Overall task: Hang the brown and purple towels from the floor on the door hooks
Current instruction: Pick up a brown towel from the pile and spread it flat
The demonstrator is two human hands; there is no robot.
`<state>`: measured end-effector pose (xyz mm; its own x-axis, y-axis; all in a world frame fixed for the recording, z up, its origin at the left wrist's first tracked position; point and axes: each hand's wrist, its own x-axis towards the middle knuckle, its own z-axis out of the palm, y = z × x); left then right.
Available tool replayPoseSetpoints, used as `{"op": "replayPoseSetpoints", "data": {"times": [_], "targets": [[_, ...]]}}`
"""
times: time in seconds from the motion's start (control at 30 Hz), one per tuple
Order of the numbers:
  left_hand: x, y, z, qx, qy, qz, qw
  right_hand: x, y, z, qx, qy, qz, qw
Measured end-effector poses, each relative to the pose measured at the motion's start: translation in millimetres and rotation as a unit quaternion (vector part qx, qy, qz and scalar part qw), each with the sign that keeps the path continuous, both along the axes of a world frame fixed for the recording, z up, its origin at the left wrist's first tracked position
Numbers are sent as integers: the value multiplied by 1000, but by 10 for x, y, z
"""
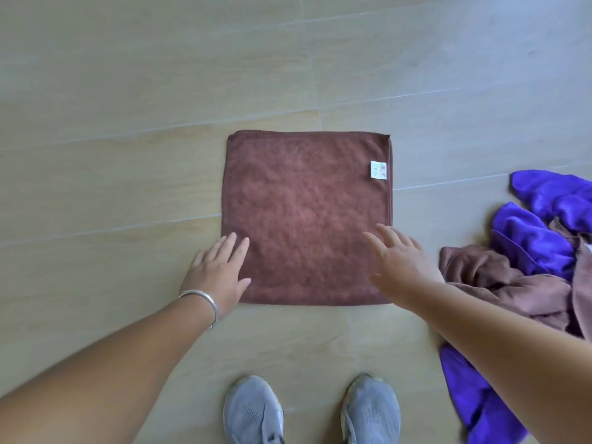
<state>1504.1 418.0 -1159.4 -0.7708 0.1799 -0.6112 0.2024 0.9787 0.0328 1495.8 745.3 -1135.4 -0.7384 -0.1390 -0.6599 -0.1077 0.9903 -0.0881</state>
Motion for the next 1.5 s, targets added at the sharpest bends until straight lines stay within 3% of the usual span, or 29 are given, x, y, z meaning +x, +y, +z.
{"op": "replayPoseSetpoints", "data": {"times": [0.27, 0.57, 0.73, 1.03, 1.5], "targets": [[436, 40, -298, -11, 14, -95, 995, 467, -48, -337, 36, 9, 115, 993], [611, 27, -441, 10, 87, -62, 994, 799, -136, -566, 101, 25, 160, 982], [591, 7, -371, 3, 50, -34, 998, 737, -138, -455, 105, 22, 160, 981], [405, -57, 604, -34, 1, -35, 999, 506, -29, 475, 117, 23, 117, 986], [-482, -59, 2410, -22, 59, -37, 997, -387, 39, 2288, 100, 102, 68, 987]]}}
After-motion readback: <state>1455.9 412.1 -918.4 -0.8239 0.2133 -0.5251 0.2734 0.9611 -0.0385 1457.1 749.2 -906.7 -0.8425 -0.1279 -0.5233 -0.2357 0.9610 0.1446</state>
